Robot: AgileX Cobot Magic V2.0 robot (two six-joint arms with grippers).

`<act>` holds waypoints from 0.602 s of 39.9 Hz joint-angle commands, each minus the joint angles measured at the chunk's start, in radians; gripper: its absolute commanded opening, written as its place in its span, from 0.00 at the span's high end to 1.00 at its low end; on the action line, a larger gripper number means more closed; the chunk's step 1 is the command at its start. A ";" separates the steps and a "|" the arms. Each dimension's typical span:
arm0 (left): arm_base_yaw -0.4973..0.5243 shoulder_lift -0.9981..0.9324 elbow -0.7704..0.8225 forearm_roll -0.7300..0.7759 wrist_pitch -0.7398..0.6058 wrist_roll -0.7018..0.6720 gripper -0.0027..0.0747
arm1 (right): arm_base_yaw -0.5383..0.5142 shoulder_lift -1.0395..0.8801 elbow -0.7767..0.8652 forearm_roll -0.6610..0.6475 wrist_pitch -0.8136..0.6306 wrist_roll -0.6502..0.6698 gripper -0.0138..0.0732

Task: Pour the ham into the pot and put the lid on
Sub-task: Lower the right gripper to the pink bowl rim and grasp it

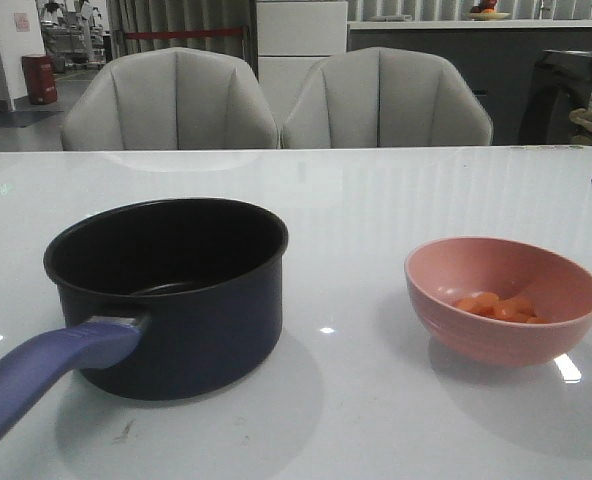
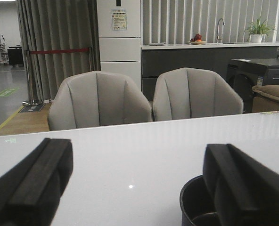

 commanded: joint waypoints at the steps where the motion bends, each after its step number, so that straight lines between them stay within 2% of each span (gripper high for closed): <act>1: -0.007 0.012 -0.027 -0.004 -0.083 -0.001 0.18 | 0.000 0.073 -0.084 0.010 -0.002 -0.023 0.29; 14: -0.007 0.012 -0.027 -0.004 -0.083 -0.001 0.18 | 0.004 0.270 -0.149 0.038 0.000 -0.079 0.32; 18: -0.007 0.012 -0.027 -0.004 -0.083 -0.001 0.18 | 0.004 0.311 -0.149 0.074 0.000 -0.107 0.40; 24: -0.007 0.012 -0.027 -0.004 -0.083 -0.001 0.18 | 0.004 0.339 -0.149 0.132 -0.017 -0.143 0.62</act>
